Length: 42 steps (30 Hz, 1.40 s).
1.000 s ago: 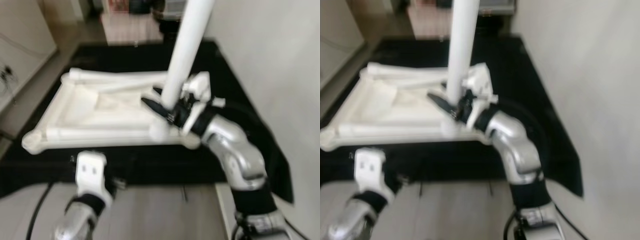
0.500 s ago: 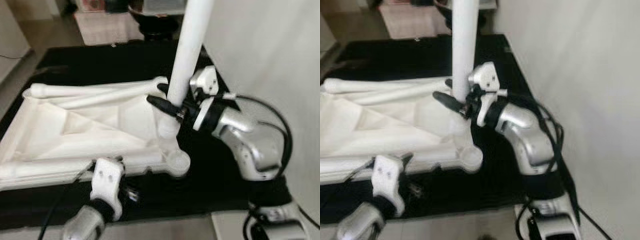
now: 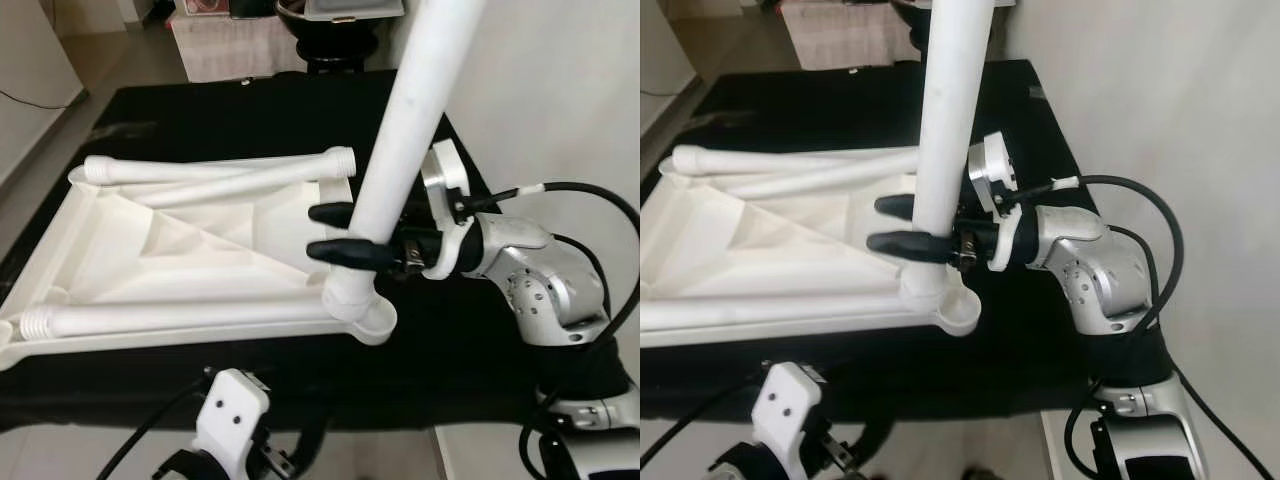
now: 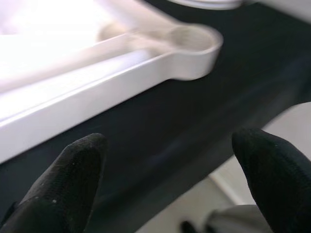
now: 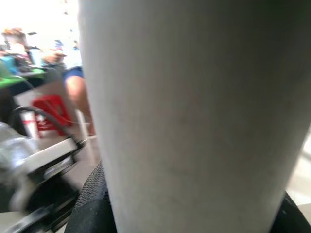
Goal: Building children table
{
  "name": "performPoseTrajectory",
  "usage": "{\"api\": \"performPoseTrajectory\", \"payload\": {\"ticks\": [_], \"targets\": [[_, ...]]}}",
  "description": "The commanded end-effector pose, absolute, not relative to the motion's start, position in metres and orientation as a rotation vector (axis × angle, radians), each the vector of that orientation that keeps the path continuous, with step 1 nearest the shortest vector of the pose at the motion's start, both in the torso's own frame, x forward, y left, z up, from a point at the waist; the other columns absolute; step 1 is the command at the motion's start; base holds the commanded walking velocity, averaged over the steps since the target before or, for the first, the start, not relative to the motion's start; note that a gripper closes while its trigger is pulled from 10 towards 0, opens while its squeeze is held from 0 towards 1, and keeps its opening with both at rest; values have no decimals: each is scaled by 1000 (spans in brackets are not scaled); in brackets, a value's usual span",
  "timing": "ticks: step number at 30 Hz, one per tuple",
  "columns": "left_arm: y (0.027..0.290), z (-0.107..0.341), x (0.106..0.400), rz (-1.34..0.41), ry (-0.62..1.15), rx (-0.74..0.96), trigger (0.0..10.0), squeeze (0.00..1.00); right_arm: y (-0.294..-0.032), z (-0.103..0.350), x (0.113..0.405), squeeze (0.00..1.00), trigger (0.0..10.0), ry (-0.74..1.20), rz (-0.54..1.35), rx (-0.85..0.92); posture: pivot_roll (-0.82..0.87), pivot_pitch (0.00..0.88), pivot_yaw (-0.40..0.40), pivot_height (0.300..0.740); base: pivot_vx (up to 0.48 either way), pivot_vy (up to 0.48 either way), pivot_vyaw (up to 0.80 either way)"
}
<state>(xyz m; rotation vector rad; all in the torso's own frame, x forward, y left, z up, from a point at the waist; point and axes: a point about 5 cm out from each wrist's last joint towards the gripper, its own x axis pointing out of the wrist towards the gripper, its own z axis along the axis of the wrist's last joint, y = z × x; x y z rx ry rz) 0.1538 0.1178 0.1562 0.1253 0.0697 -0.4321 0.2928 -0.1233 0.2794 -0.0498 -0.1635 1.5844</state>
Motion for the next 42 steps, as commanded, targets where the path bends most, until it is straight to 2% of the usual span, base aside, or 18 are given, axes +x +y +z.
{"api": "performPoseTrajectory", "payload": {"ticks": [1,4,9,13,20,21,28,32,42], "targets": [[127,159,154,-316,56,194,10000,0,-121,276,292,0,10000,-159,1636,-51,46,356,27,740,0,0,0],[153,166,153,-91,23,298,10000,0,-121,276,297,0,10000,-178,1624,-36,72,404,43,740,0,0,0],[165,167,148,-40,47,298,10000,0,-126,282,299,0,10000,-198,1629,-28,81,433,52,740,0,0,0],[157,167,142,-79,58,292,10000,0,-131,292,298,0,10000,-229,1645,-69,87,450,61,740,0,0,0],[139,167,128,-213,91,179,10000,0,-128,304,290,0,10000,-258,1706,-174,90,461,63,740,0,0,0],[132,168,126,-278,93,141,10000,0,-123,306,285,0,10000,-257,1758,-234,88,463,61,740,0,0,0],[127,167,126,-353,94,118,10000,0,-120,306,277,0,10000,-237,1854,-313,85,464,54,740,0,0,0],[125,166,131,-382,85,111,10000,0,-112,300,268,0,10000,-200,1938,-436,82,467,55,740,0,0,0],[124,167,138,-397,65,110,10000,0,-106,290,284,0,10000,-180,1867,-532,80,461,52,740,0,0,0]]}}
